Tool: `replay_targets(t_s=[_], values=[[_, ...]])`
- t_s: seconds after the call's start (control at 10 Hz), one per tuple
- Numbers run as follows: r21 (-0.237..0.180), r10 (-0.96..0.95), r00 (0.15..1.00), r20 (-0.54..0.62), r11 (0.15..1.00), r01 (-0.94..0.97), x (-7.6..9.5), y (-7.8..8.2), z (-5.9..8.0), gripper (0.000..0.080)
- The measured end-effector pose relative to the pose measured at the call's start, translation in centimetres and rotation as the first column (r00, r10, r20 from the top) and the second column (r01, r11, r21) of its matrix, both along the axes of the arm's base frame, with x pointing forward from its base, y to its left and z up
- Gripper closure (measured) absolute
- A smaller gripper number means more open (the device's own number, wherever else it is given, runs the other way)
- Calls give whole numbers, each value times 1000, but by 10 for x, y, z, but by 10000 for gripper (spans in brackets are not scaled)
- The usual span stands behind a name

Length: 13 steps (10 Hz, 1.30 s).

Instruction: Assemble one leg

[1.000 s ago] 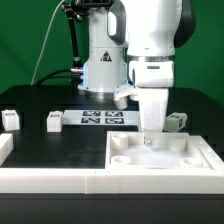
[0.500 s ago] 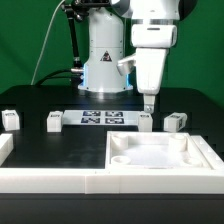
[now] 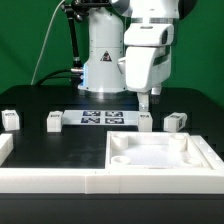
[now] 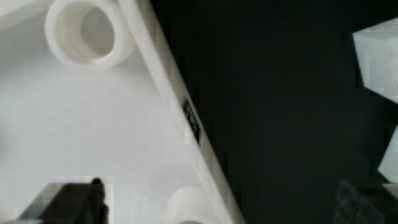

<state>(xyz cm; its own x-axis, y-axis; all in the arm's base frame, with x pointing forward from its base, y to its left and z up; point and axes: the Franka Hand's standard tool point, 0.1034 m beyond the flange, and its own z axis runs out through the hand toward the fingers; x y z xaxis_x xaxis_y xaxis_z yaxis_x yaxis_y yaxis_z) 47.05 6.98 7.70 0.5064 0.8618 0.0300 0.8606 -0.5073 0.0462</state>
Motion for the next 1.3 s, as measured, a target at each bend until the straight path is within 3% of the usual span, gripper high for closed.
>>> replay_targets(t_s=[0.3,0.5,0.6,0.8,1.0,1.3], values=[[61,-460,888,-5,886,459,-19,12,-6,151],[76,-678,732,-67,728,681,-23,8,-14,151],[81,-685,726,-65,721,688,-21,8,-14,151],[82,-808,582,-88,577,813,-21,11,-14,151],[70,-931,341,-127,335,940,-31,12,-19,151],[36,-987,28,-159,23,999,-51,32,-26,151]])
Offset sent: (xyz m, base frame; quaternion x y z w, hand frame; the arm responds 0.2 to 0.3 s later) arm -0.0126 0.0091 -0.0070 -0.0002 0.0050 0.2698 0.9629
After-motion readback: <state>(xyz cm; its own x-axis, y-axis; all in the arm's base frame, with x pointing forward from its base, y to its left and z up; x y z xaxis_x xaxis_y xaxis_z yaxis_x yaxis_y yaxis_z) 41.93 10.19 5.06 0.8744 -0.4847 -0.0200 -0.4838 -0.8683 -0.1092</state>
